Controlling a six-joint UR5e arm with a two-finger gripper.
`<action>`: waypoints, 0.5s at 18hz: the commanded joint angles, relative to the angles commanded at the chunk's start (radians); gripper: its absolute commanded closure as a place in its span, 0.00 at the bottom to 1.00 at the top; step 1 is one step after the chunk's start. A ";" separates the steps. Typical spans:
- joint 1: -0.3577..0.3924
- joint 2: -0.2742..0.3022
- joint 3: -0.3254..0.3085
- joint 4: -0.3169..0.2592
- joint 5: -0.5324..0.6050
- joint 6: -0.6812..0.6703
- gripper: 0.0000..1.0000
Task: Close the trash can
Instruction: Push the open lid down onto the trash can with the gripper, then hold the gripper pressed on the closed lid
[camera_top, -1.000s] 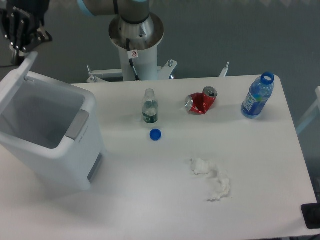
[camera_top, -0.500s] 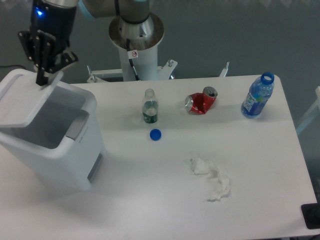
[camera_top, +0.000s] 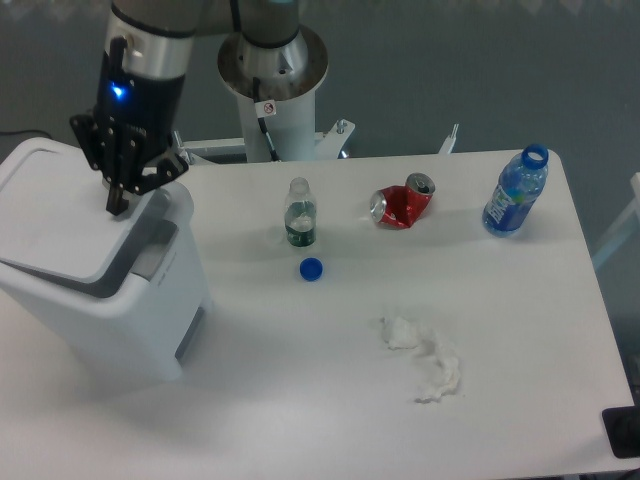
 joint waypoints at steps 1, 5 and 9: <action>0.003 0.000 -0.002 0.000 0.000 0.000 1.00; 0.014 -0.003 -0.015 0.012 -0.002 0.002 1.00; 0.012 -0.015 -0.021 0.038 -0.002 -0.003 1.00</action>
